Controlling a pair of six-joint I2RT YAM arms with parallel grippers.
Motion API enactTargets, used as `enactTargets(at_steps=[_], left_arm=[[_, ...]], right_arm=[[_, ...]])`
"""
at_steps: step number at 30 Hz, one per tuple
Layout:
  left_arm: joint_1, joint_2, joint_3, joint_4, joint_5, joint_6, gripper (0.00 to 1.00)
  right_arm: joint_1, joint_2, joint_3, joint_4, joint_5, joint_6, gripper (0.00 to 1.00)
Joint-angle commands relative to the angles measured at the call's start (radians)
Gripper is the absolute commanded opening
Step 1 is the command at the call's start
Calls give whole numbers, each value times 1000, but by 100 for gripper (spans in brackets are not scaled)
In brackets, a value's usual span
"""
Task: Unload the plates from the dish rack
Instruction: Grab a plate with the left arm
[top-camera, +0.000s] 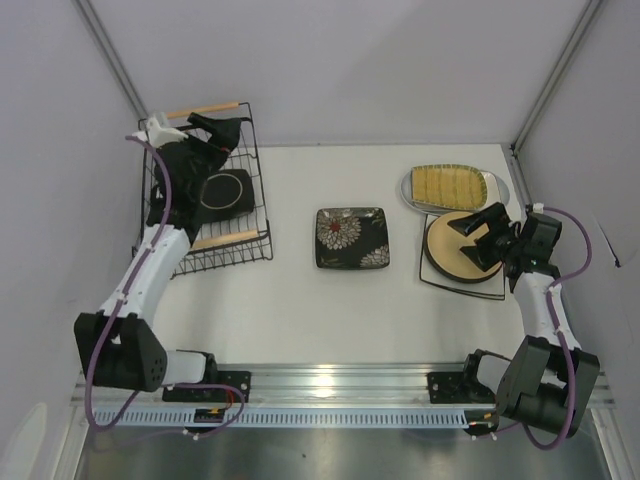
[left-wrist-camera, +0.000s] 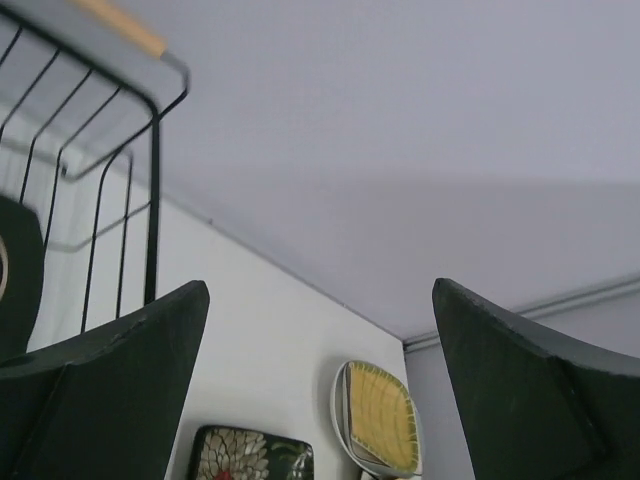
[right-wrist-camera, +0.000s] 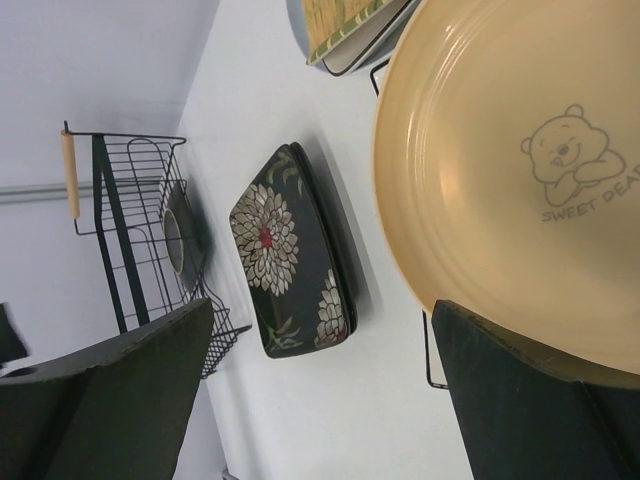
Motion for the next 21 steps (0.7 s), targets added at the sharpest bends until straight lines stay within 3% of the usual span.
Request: enactTargets(at_steps=[1, 5, 8, 15, 21], left_arm=[[19, 49, -109, 134, -81, -343, 100], [65, 135, -172, 172, -184, -575, 100], [73, 181, -135, 59, -234, -681, 100], [94, 371, -58, -130, -219, -762, 100], [99, 442, -34, -300, -290, -759, 100]], right_arm=[[-5, -8, -11, 21, -31, -2, 100], [-5, -14, -10, 11, -30, -9, 100], [-5, -13, -10, 4, -26, -14, 100], [0, -3, -1, 0, -20, -12, 100], [3, 0, 10, -8, -16, -17, 100]])
